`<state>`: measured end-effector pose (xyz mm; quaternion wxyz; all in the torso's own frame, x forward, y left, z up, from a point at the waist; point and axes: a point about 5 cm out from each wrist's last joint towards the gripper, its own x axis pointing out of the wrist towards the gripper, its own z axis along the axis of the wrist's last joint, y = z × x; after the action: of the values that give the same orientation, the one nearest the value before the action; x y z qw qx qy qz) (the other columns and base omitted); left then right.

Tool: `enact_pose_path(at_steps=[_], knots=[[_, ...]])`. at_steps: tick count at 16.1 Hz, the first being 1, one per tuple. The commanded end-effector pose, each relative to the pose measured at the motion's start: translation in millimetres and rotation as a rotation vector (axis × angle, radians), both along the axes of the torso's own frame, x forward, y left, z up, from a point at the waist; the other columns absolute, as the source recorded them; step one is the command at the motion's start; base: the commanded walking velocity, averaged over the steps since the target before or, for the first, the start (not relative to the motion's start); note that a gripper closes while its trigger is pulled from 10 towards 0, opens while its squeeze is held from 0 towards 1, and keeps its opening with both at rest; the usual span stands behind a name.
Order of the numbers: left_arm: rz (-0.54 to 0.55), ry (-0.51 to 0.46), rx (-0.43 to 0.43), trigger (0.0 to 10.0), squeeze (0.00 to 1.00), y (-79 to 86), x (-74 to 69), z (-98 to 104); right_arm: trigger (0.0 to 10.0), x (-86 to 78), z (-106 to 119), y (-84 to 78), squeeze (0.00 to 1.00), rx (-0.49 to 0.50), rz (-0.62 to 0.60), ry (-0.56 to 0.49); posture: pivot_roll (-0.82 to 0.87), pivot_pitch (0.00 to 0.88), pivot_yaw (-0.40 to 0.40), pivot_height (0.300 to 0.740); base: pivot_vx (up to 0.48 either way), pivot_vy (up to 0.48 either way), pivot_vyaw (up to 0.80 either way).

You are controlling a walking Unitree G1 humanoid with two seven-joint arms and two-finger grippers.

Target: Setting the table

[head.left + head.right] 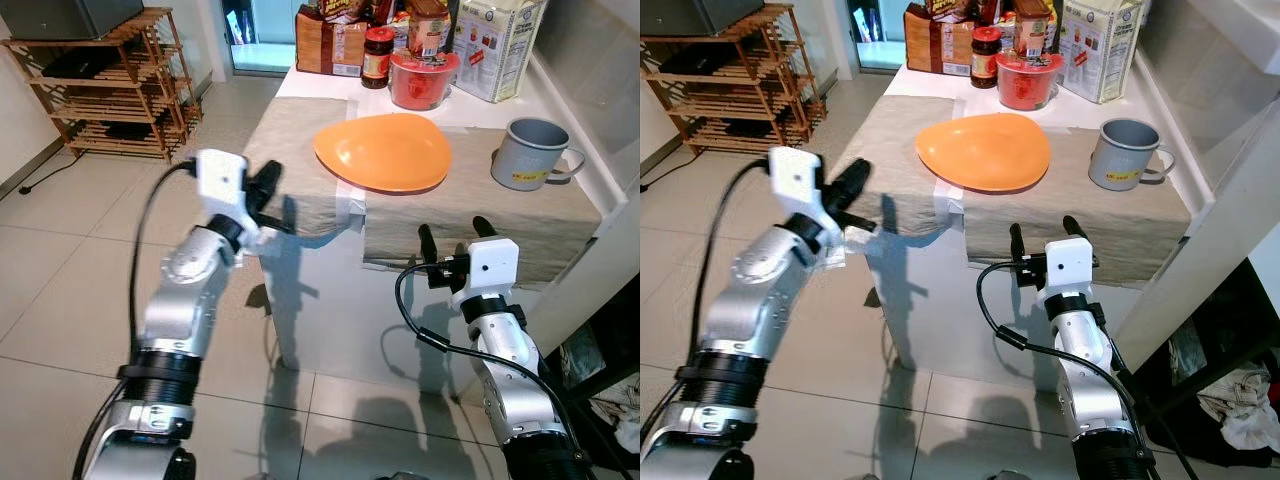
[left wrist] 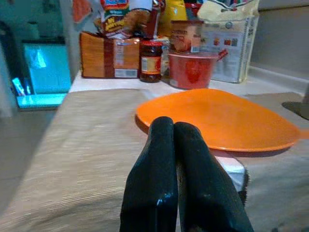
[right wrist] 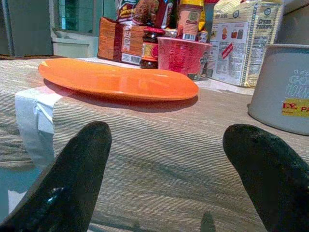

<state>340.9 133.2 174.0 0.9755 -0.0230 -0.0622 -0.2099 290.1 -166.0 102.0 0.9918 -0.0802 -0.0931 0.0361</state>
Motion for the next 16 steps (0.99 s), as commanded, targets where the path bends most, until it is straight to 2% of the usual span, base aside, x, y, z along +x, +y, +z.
enact_pose_path(at_steps=[1, 3, 7, 8, 12, 16], knots=[[-0.034, -0.012, -0.009, 10.0, 0.00, -8.4, 4.7, 7.0, 10.0, -0.4, 4.0, -0.3, 0.00, -0.004, -0.006, -0.011, -0.09, 0.000, 0.071, 0.736, 0.000, 0.000, 0.00], [-0.047, -0.014, -0.016, 10.0, 0.00, -11.8, 6.7, 9.5, 10.0, -1.7, 2.5, -0.7, 0.00, 0.007, -0.007, -0.008, -0.09, 0.000, 0.074, 0.736, 0.000, 0.000, -0.74], [-0.050, -0.021, -0.007, 10.0, 0.00, -9.9, 7.8, 10.7, 10.0, -2.5, -1.3, 0.1, 0.00, -0.007, -0.008, 0.011, -0.09, 0.000, 0.075, 0.736, 0.000, 0.000, 0.00], [-0.042, -0.021, -0.006, 10.0, 0.00, -8.3, 7.9, 10.2, 10.0, -1.9, -2.3, -0.3, 0.00, 0.002, -0.012, 0.018, -0.09, 0.000, 0.072, 0.736, 0.000, 0.000, -0.76], [-0.010, -0.013, 0.003, 10.0, 0.00, -5.5, 7.6, 5.4, 10.0, -2.5, -1.5, -0.7, 0.00, -0.018, -0.001, 0.006, -0.09, 0.000, 0.062, 0.736, 0.000, 0.000, 0.00], [0.006, -0.031, 0.019, 10.0, 0.00, -3.5, 13.0, 12.7, 10.0, -3.7, -2.4, 2.0, 0.00, -0.015, 0.010, 0.008, -0.09, 0.000, 0.068, 0.736, 0.000, 0.000, 0.00]])
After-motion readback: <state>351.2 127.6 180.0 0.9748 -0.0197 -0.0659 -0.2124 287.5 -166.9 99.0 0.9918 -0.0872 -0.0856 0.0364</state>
